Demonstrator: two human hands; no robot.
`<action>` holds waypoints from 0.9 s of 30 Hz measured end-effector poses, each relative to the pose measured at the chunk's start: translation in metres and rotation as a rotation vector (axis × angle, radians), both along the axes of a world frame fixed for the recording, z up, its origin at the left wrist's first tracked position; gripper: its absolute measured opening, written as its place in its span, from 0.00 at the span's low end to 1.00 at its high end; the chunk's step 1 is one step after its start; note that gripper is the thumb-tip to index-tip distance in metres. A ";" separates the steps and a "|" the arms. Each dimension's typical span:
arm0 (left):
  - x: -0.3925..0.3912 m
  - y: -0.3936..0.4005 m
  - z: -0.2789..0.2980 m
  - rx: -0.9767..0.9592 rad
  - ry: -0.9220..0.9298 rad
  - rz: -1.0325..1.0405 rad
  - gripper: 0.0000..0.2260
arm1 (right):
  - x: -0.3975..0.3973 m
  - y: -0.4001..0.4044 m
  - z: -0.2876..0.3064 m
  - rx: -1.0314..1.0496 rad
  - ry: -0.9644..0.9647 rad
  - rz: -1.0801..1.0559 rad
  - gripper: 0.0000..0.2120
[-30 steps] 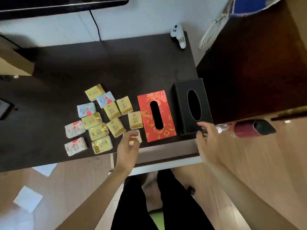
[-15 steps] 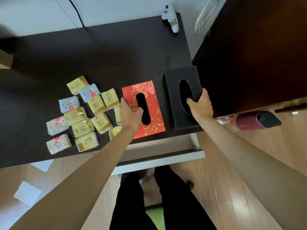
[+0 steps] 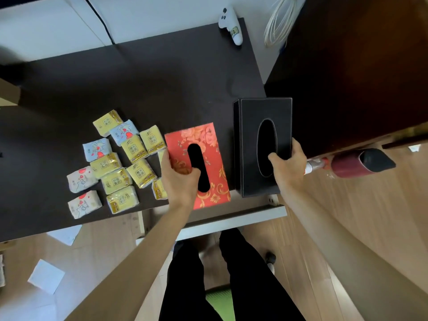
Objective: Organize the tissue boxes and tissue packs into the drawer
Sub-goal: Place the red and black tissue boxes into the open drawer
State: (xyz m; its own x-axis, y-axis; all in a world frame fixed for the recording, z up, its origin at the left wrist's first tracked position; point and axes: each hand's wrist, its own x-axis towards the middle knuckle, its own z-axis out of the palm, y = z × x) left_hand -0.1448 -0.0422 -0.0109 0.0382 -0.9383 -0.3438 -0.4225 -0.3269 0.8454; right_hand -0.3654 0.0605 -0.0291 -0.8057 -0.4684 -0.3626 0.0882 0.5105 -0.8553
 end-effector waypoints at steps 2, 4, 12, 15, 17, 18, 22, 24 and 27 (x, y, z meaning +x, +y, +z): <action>0.011 0.025 0.002 -0.022 0.041 0.035 0.31 | 0.013 0.019 0.004 -0.063 -0.010 -0.034 0.23; 0.019 0.049 -0.003 -0.059 0.053 0.079 0.32 | 0.024 0.034 0.002 -0.086 0.012 -0.043 0.23; 0.032 0.085 -0.040 -0.138 0.023 0.055 0.35 | 0.056 0.066 -0.037 -0.106 0.062 -0.037 0.24; 0.036 0.096 -0.057 -0.154 0.009 0.002 0.36 | 0.060 0.072 -0.050 -0.102 0.062 0.013 0.25; 0.038 0.105 -0.064 -0.114 0.023 0.008 0.36 | 0.062 0.077 -0.055 -0.095 0.088 0.057 0.26; 0.038 0.109 -0.066 -0.090 0.028 0.026 0.36 | 0.063 0.081 -0.058 -0.085 0.100 0.068 0.25; 0.041 0.123 -0.066 -0.021 0.036 0.049 0.34 | 0.069 0.103 -0.062 -0.014 0.068 0.078 0.27; 0.045 0.131 -0.066 0.035 0.050 0.042 0.35 | 0.072 0.113 -0.059 0.027 0.059 0.085 0.27; 0.052 0.150 -0.066 0.109 0.066 0.031 0.36 | 0.079 0.134 -0.058 0.092 0.038 0.089 0.26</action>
